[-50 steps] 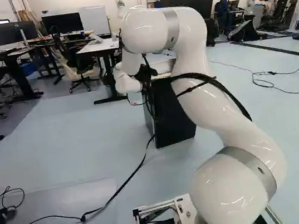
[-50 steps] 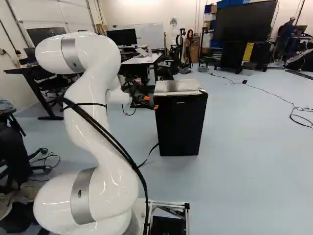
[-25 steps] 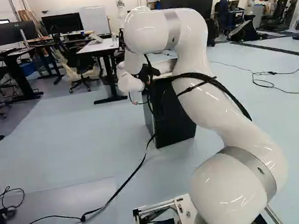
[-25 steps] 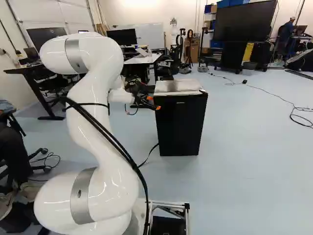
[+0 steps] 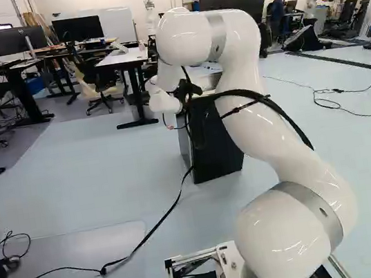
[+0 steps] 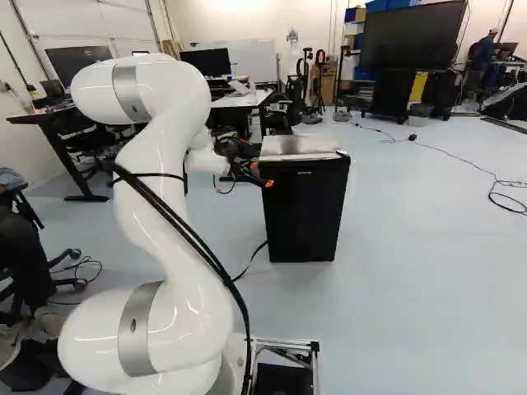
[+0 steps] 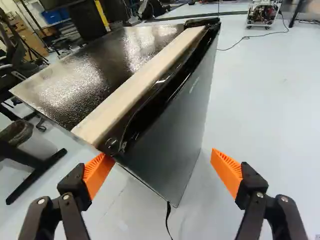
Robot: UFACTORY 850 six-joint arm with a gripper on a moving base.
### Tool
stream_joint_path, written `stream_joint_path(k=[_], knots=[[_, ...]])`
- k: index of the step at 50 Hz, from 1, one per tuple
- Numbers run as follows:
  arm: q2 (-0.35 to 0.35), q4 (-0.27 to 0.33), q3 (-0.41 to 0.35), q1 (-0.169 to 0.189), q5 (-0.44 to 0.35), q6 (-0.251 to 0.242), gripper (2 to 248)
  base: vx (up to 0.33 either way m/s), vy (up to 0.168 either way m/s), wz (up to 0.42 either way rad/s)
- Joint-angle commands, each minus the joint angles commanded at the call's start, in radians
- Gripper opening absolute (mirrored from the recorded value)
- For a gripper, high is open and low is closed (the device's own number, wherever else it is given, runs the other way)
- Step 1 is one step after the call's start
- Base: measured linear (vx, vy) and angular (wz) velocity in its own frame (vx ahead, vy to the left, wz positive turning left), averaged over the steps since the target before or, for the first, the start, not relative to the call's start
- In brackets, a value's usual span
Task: Open the fridge door
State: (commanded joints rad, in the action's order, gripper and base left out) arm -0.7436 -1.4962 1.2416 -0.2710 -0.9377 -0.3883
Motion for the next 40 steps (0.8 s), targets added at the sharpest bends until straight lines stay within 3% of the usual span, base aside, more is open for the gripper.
stream_joint_path(k=[24,40], knots=[[0.082,-0.169,-0.135,0.004,0.000,0.000,247,-0.001,0.001,-0.003],[0.134,-0.318,-0.223,0.005,0.000,0.000,247,0.000,0.000,0.000]])
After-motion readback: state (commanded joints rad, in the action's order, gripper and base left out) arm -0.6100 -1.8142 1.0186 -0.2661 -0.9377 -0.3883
